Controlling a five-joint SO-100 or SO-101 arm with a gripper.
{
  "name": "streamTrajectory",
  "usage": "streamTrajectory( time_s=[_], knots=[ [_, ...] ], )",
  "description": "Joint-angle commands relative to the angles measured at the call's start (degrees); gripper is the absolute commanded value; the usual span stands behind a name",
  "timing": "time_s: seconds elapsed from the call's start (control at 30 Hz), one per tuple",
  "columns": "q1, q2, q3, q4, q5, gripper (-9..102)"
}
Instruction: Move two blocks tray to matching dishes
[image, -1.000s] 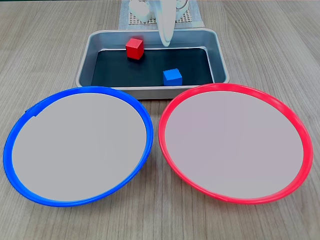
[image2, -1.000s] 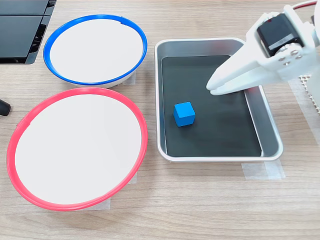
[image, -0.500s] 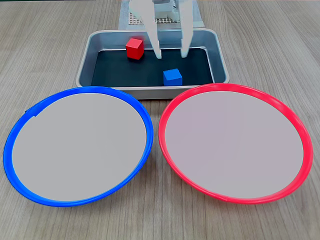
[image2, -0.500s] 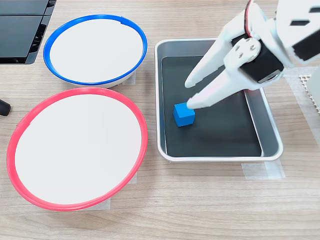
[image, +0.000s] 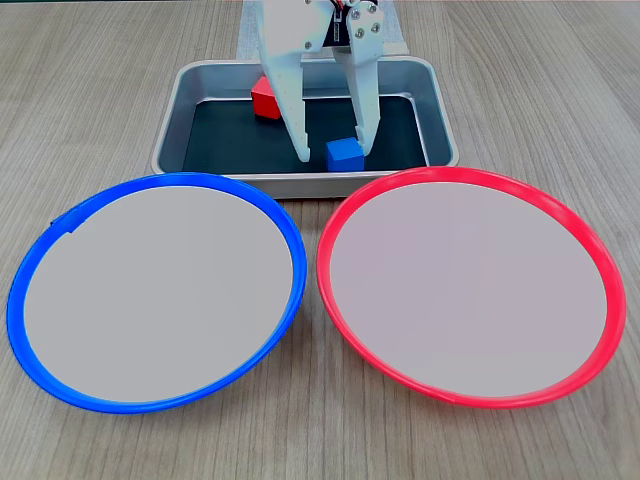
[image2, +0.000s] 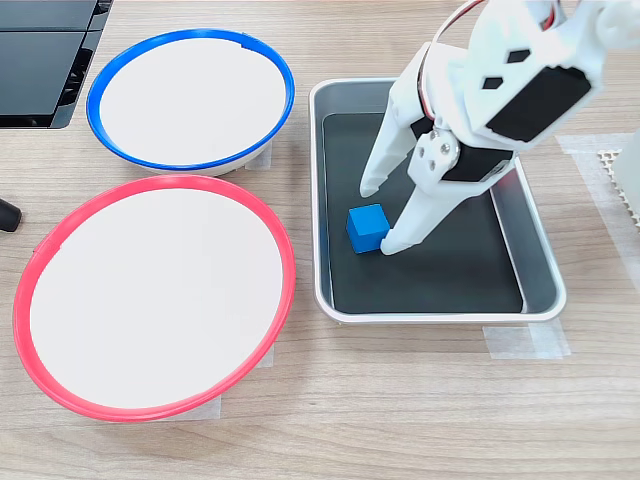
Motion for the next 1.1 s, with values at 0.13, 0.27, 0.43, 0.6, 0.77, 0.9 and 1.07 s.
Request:
streamTrajectory(
  time_s=[0.13,0.27,0.43,0.6,0.77,0.9,1.07],
  knots=[
    [-2.7,-0.1,-2.4,-1.3,5.9,0],
    [-4.7,2.5,-5.6,1.8,9.7,0],
    [-4.2,6.4,-22.0,25.2,11.2,0],
    [4.0,-0.9,-40.6,23.8,10.9,0],
    [10.6,-17.9,-47.5,7.6,9.4,0],
    [13.2,-31.0,-47.4,-1.9,3.8,9],
    [13.4,-35.2,-47.6,-1.6,0.1,29]
  ],
)
